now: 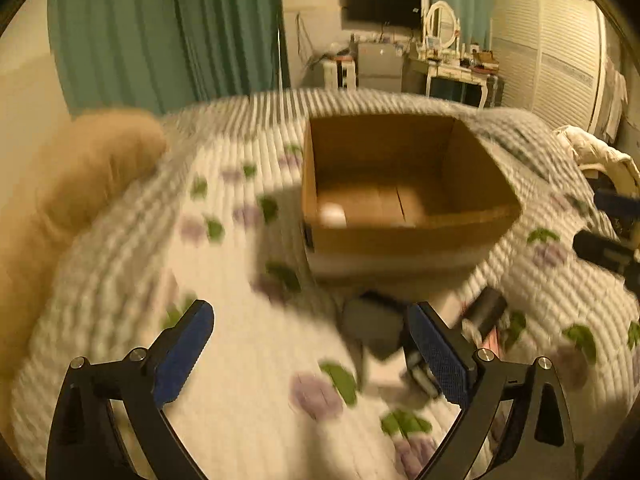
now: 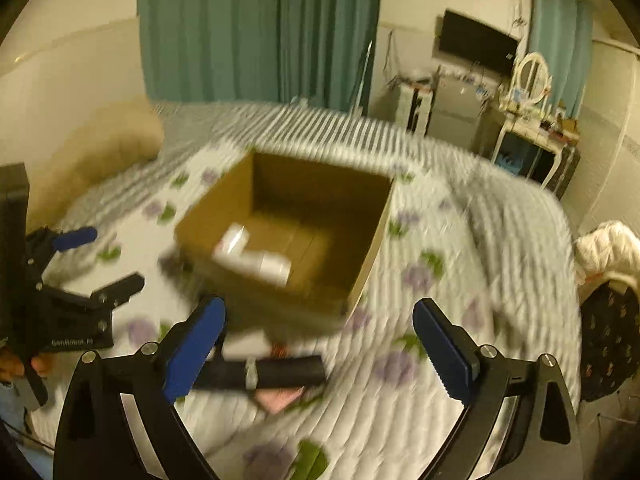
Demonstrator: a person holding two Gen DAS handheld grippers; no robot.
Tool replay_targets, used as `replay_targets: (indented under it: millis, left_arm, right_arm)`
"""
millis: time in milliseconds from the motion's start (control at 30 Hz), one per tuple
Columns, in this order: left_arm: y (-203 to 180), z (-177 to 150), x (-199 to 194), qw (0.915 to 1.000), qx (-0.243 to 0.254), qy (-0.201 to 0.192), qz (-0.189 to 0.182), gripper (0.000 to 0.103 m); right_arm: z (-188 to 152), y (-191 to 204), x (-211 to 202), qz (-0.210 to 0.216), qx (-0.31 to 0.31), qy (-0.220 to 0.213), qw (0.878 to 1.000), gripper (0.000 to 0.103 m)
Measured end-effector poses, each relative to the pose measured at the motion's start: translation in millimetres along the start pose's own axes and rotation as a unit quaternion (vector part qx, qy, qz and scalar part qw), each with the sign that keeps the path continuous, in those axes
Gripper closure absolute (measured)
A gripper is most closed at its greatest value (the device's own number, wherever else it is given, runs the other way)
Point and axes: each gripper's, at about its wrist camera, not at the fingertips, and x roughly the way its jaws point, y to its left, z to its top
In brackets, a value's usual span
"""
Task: Organize rigid objects
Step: 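Lower both held items into the cardboard box and open both grippers, then grasp the white charger with left gripper while right grasps black cylinder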
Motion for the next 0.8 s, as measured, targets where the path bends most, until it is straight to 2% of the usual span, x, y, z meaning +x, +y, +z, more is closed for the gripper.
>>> replay_targets:
  millis: [100, 233, 467, 567, 633, 700, 767, 800]
  left_arm:
    - [-8.2, -22.6, 12.1, 0.9998, -0.003, 0.016, 0.005, 0.003]
    - [-28.7, -44.2, 23.4, 0.9977, 0.053, 0.025, 0.033, 0.003]
    - [-41.1, -60.3, 46.6, 0.9942, 0.082, 0.069, 0.010, 0.004]
    - [-48.0, -60.3, 55.0, 0.9921, 0.095, 0.080, 0.020, 0.006]
    - [-51.2, -57.2, 62.8, 0.9914, 0.095, 0.089, 0.013, 0.015]
    - [-54.0, -54.8, 73.7, 0.9893, 0.100, 0.106, 0.010, 0.017]
    - [-58.1, -51.7, 82.5, 0.9884, 0.103, 0.111, 0.011, 0.026]
    - [-60.5, -50.8, 85.2, 0.9878, 0.106, 0.114, 0.005, 0.035]
  right_arm:
    - [-22.6, 5.7, 12.6, 0.000, -0.010, 0.015, 1.000, 0.008]
    - [-47.6, 5.5, 32.2, 0.002, -0.002, 0.039, 0.999, 0.008]
    - [-56.0, 2.5, 36.8, -0.002, 0.008, 0.037, 0.999, 0.008]
    - [-54.9, 5.0, 40.9, -0.004, 0.004, 0.043, 0.999, 0.008]
    - [-54.2, 5.9, 42.8, -0.005, 0.002, 0.047, 0.999, 0.008]
    - [-54.4, 6.6, 44.7, -0.007, 0.001, 0.051, 0.999, 0.008]
    - [-54.2, 7.2, 45.8, -0.008, 0.000, 0.053, 0.999, 0.008]
    - [-54.4, 7.9, 46.6, -0.008, -0.001, 0.054, 0.999, 0.008]
